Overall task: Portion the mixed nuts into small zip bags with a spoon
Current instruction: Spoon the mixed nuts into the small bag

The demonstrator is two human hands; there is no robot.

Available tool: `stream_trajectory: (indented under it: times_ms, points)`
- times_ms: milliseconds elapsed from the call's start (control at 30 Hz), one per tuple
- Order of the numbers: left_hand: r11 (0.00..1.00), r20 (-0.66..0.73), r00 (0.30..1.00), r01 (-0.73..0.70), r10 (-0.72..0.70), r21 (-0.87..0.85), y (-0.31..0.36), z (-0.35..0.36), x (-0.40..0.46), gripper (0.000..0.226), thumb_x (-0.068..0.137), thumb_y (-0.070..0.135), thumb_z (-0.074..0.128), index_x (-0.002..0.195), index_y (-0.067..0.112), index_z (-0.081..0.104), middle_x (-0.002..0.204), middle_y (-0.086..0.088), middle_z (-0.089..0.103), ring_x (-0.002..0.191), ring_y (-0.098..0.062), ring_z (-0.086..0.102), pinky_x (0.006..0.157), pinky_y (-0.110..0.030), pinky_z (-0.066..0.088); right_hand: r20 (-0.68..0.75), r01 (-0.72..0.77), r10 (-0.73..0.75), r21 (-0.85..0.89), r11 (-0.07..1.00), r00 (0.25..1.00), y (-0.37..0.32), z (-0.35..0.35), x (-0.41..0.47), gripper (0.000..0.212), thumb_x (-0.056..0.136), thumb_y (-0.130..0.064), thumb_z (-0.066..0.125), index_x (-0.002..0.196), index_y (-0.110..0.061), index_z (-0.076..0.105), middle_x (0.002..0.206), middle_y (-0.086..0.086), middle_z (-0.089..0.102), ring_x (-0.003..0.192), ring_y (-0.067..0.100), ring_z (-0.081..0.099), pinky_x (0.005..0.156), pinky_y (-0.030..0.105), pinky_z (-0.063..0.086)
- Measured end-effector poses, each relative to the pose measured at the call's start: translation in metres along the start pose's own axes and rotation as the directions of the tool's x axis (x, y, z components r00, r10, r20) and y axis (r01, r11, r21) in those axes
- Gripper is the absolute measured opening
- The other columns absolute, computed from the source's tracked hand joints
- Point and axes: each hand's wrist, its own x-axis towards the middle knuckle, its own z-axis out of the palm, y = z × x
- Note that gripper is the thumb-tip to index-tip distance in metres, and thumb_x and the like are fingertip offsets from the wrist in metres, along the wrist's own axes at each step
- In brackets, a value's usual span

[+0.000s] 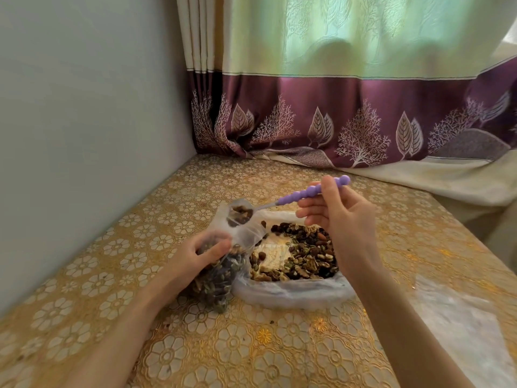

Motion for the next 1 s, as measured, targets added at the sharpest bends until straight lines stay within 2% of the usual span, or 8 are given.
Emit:
stream_trajectory:
  times_ms: [100, 200, 367, 500, 667, 733, 833, 1000]
  points:
    - [0.998, 0.005, 1.0, 0.001, -0.001, -0.057, -0.004, -0.001, 0.001, 0.071, 0.037, 0.088, 0.06, 0.093, 0.046, 0.066, 0.092, 0.028, 0.067, 0.085, 0.007, 0.063, 0.071, -0.014, 0.045, 0.108, 0.103, -0.099, -0.029, 0.994, 0.989, -0.002, 0.008, -0.004, 0.025, 0.099, -0.016, 0.044, 0.083, -0.01, 0.063, 0.069, -0.002, 0.073, 0.06, 0.014, 0.067, 0.055, 0.018, 0.052]
    - [0.994, 0.002, 1.0, -0.011, 0.012, -0.109, -0.004, -0.002, 0.002, 0.067, 0.037, 0.085, 0.064, 0.092, 0.048, 0.066, 0.096, 0.019, 0.069, 0.087, -0.002, 0.065, 0.074, -0.022, 0.049, 0.128, 0.131, -0.13, 0.001, 0.991, 0.983, -0.003, 0.009, -0.004, 0.026, 0.099, -0.016, 0.043, 0.083, -0.014, 0.064, 0.072, -0.002, 0.073, 0.063, 0.014, 0.067, 0.057, 0.02, 0.053]
    - [0.991, -0.053, 0.999, -0.008, 0.001, -0.137, -0.008, -0.004, 0.003, 0.082, 0.032, 0.085, 0.065, 0.099, 0.039, 0.067, 0.099, 0.017, 0.069, 0.092, -0.004, 0.064, 0.077, -0.023, 0.05, -0.089, 0.04, -0.034, 0.069, 0.997, 0.995, 0.004, -0.001, 0.002, 0.028, 0.098, -0.023, 0.046, 0.084, -0.008, 0.065, 0.068, 0.004, 0.07, 0.063, 0.018, 0.066, 0.056, 0.021, 0.053]
    - [0.972, -0.138, 0.99, -0.018, -0.015, -0.233, -0.01, -0.007, 0.003, 0.084, 0.031, 0.078, 0.073, 0.101, 0.032, 0.067, 0.101, 0.005, 0.07, 0.092, -0.013, 0.066, 0.074, -0.029, 0.054, -0.217, -0.042, 0.036, -0.023, 0.999, 0.976, 0.016, -0.013, 0.008, 0.032, 0.099, -0.024, 0.045, 0.079, -0.008, 0.063, 0.062, 0.0, 0.068, 0.057, 0.013, 0.063, 0.052, 0.018, 0.051]
    - [0.95, -0.208, 0.978, -0.061, -0.004, -0.305, -0.013, -0.014, 0.005, 0.069, 0.042, 0.073, 0.074, 0.098, 0.033, 0.071, 0.101, 0.004, 0.071, 0.091, -0.013, 0.067, 0.07, -0.024, 0.053, -0.105, -0.191, 0.172, -0.208, 0.959, 0.98, 0.028, -0.024, 0.013, 0.027, 0.099, -0.023, 0.046, 0.079, -0.011, 0.061, 0.058, -0.004, 0.068, 0.054, 0.006, 0.06, 0.049, 0.015, 0.05]
    - [0.941, -0.225, 0.974, -0.076, 0.0, -0.329, -0.015, -0.015, 0.006, 0.062, 0.048, 0.067, 0.075, 0.098, 0.03, 0.072, 0.101, 0.002, 0.071, 0.091, -0.013, 0.067, 0.067, -0.02, 0.053, -0.098, -0.251, 0.233, -0.27, 0.93, 0.968, 0.033, -0.026, 0.014, 0.028, 0.098, -0.026, 0.048, 0.079, -0.011, 0.062, 0.063, 0.001, 0.068, 0.054, 0.007, 0.061, 0.05, 0.016, 0.05]
    - [0.917, -0.267, 0.963, -0.077, -0.032, -0.39, -0.017, -0.015, 0.009, 0.044, 0.061, 0.048, 0.074, 0.098, 0.023, 0.072, 0.101, -0.002, 0.071, 0.094, -0.017, 0.066, 0.073, -0.027, 0.05, -0.09, -0.285, 0.271, -0.318, 0.904, 0.958, 0.035, -0.029, 0.015, 0.031, 0.098, -0.027, 0.048, 0.077, -0.009, 0.063, 0.064, 0.003, 0.069, 0.051, 0.006, 0.059, 0.047, 0.015, 0.047]
    - [0.905, -0.296, 0.955, -0.095, -0.035, -0.414, -0.017, -0.015, 0.01, 0.035, 0.067, 0.039, 0.072, 0.095, 0.018, 0.072, 0.098, -0.001, 0.072, 0.089, -0.012, 0.067, 0.076, -0.031, 0.046, -0.06, -0.285, 0.282, -0.338, 0.897, 0.958, 0.036, -0.024, 0.011, 0.037, 0.099, -0.024, 0.047, 0.069, -0.007, 0.062, 0.05, -0.003, 0.066, 0.043, 0.003, 0.057, 0.043, 0.013, 0.045]
